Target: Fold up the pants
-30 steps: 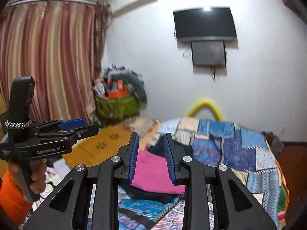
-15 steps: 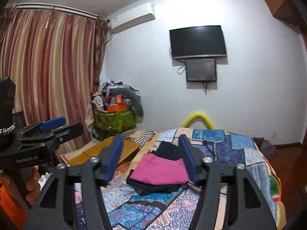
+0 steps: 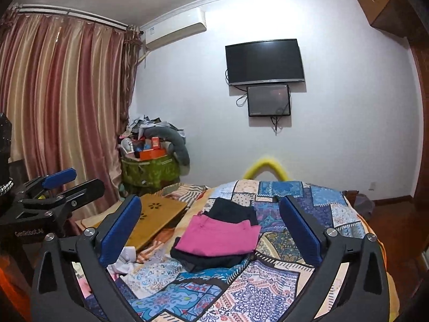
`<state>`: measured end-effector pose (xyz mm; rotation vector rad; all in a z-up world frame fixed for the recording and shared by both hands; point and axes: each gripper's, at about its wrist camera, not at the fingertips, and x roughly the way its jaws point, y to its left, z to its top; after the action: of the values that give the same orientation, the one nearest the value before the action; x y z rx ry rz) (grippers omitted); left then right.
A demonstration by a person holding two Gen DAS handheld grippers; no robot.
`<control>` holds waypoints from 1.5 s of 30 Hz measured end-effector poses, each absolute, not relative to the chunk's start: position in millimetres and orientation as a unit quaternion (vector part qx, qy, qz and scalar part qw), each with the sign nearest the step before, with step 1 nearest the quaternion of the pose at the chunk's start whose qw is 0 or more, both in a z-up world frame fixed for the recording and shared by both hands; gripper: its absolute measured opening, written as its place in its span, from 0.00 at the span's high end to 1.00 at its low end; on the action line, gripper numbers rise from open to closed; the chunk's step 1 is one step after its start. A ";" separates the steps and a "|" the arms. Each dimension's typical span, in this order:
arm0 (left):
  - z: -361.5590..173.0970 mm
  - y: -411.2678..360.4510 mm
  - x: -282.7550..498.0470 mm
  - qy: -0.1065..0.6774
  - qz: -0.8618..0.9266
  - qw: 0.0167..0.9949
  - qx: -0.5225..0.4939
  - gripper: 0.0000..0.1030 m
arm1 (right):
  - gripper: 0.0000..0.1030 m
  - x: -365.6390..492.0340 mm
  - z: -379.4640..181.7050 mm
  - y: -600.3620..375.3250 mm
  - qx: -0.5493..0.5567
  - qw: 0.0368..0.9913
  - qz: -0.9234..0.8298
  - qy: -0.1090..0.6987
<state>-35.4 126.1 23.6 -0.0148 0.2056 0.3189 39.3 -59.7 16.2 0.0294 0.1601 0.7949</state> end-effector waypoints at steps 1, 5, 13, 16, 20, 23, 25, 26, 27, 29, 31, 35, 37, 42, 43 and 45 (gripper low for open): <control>23.3 125.4 -35.0 0.102 0.158 0.982 -0.007 0.00 | 0.01 37.8 15.0 -60.3 0.015 0.919 0.386 0.079; 21.9 125.7 -33.8 0.104 0.162 0.981 -0.008 0.00 | 0.01 37.4 11.6 -61.1 0.014 0.920 0.384 0.081; 15.6 127.1 -27.7 0.117 0.160 0.980 -0.012 0.00 | 0.01 37.8 8.1 -61.6 0.014 0.920 0.382 0.088; 15.1 129.1 -24.7 0.121 0.158 0.980 -0.015 0.00 | 0.01 37.8 7.7 -61.5 0.013 0.920 0.381 0.092; 14.1 130.6 -23.3 0.123 0.156 0.980 -0.017 0.00 | 0.01 37.4 7.7 -62.8 0.013 0.921 0.378 0.093; 13.5 131.2 -23.0 0.122 0.155 0.980 -0.018 0.00 | 0.01 37.4 9.5 -63.4 0.013 0.922 0.376 0.093; 13.3 132.0 -22.5 0.123 0.155 0.980 -0.020 0.00 | 0.01 37.3 10.1 -64.0 0.014 0.922 0.376 0.094; 13.3 132.6 -22.2 0.124 0.155 0.980 -0.021 0.00 | 0.01 37.1 10.4 -64.4 0.015 0.922 0.376 0.094; 13.0 132.7 -21.8 0.124 0.155 0.980 -0.022 0.00 | 0.01 37.2 10.3 -64.7 0.015 0.922 0.376 0.094; 13.1 134.8 -21.9 0.126 0.153 0.980 -0.025 0.00 | 0.01 37.0 11.1 -64.2 0.015 0.922 0.376 0.094; 12.9 136.0 -21.6 0.127 0.153 0.980 -0.027 0.00 | 0.01 37.0 11.3 -64.6 0.016 0.922 0.375 0.094; 12.4 136.4 -20.1 0.129 0.150 0.980 -0.030 0.00 | 0.01 37.2 11.2 -65.7 0.018 0.922 0.375 0.096; 11.7 136.1 -19.0 0.130 0.148 0.980 -0.030 0.00 | 0.01 37.3 11.4 -66.2 0.019 0.922 0.375 0.096; 11.8 135.0 -18.4 0.131 0.145 0.980 -0.030 0.00 | 0.01 37.5 12.5 -67.7 0.018 0.922 0.374 0.096; 11.8 135.0 -18.5 0.130 0.144 0.980 -0.030 0.00 | 0.01 37.8 12.9 -67.9 0.018 0.922 0.374 0.096; 11.9 134.4 -18.0 0.131 0.142 0.981 -0.028 0.00 | 0.01 37.8 13.5 -68.4 0.019 0.923 0.373 0.095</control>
<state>-18.0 134.4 11.9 -0.0569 0.2633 0.2860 37.8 -68.4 13.5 0.0381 0.1956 0.7668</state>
